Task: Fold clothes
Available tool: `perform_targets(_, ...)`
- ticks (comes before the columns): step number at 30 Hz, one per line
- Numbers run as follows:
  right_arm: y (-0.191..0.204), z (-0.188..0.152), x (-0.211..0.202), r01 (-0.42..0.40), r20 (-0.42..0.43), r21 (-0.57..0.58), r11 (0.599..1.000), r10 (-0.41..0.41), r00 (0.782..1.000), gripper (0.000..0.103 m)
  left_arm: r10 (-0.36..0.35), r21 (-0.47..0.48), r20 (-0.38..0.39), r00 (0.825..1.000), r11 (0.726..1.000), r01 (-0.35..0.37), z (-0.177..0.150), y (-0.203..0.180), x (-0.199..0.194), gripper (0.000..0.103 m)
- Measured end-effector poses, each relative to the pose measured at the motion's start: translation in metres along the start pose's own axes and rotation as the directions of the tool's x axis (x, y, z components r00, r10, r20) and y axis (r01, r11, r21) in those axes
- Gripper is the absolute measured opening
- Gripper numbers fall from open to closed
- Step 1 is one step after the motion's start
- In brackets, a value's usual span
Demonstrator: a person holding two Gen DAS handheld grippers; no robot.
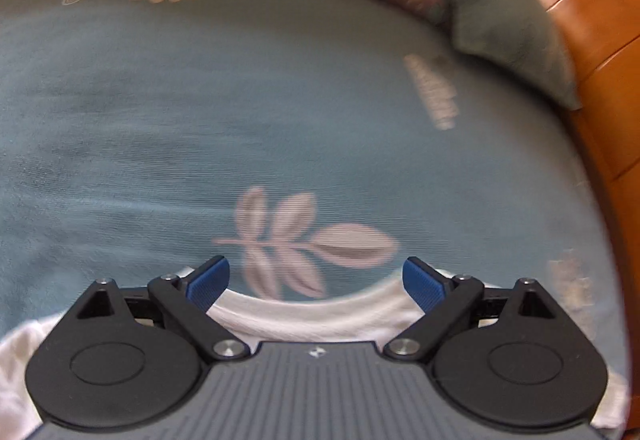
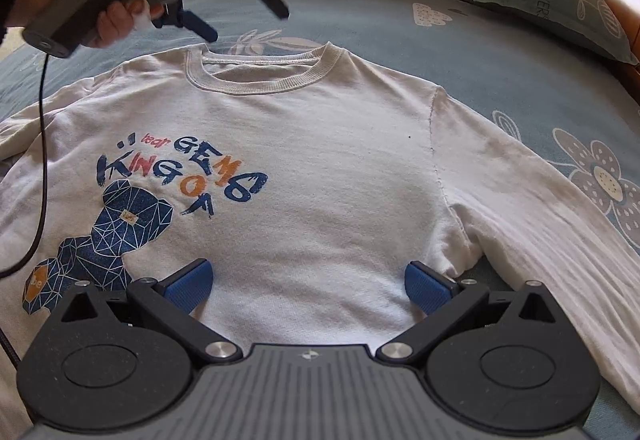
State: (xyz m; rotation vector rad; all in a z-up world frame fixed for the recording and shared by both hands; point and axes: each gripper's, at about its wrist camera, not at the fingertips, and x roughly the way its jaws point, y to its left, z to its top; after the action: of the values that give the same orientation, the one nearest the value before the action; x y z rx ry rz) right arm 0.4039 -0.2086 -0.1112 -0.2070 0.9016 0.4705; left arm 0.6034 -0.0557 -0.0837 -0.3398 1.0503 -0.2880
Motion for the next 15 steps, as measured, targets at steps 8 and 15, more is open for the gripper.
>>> perform_targets(8, 0.000, -0.002, 0.000, -0.004, 0.017, -0.006, 1.000, 0.004, 1.000, 0.103, -0.022, -0.021, -0.070, 0.997, 1.000, 0.020, -0.029, -0.006, 0.024, 0.095)
perform_targets(15, 0.002, -0.002, 0.001, -0.005, 0.016, -0.012, 1.000, 0.005, 1.000, 0.103, 0.006, 0.030, -0.054, 0.999, 1.000, -0.004, -0.016, -0.013, 0.012, 0.099)
